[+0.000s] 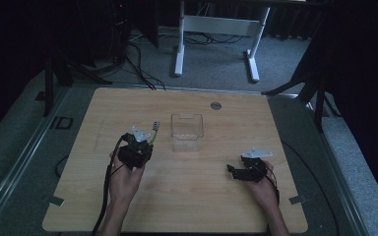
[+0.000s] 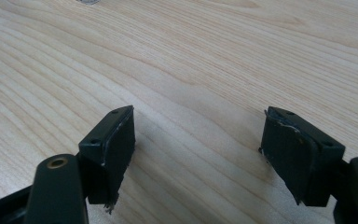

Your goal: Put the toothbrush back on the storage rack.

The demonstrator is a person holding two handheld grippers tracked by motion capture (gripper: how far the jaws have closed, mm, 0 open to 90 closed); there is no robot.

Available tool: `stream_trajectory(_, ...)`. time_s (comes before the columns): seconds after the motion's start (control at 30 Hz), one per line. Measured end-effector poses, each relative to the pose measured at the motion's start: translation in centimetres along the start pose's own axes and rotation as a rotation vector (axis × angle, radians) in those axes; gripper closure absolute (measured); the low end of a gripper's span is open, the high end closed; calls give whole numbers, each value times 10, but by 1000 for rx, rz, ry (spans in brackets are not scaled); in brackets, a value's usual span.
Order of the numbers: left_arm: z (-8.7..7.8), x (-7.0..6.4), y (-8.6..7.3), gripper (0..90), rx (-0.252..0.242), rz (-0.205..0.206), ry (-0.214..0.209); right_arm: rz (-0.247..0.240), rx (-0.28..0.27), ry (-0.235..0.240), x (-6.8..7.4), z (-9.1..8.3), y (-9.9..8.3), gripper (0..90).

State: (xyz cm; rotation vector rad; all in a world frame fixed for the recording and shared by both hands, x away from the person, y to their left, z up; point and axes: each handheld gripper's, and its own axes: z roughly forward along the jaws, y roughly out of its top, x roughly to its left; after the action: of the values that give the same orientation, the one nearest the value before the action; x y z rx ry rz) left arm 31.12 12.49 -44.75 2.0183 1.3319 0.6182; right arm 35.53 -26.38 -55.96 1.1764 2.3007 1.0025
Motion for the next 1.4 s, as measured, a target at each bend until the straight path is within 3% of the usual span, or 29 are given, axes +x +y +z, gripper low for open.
stream_trajectory(0.37, 2, -1, 5, 812, -28, 36, -23, -1, 0, 0, 0, 0, 0, 258)
stream_trajectory(0.67, -1, 2, 9, 812, -68, 26, -26, -1, 0, 0, 0, 0, 0, 258)
stream_trajectory(0.93, -4, 4, 14, 812, -112, 23, -55, -1, -1, 0, 0, 0, 0, 258)
stream_trajectory(1.4, -5, 8, 18, 812, -153, 25, -77, 0, 0, 0, 0, 0, 0, 258)
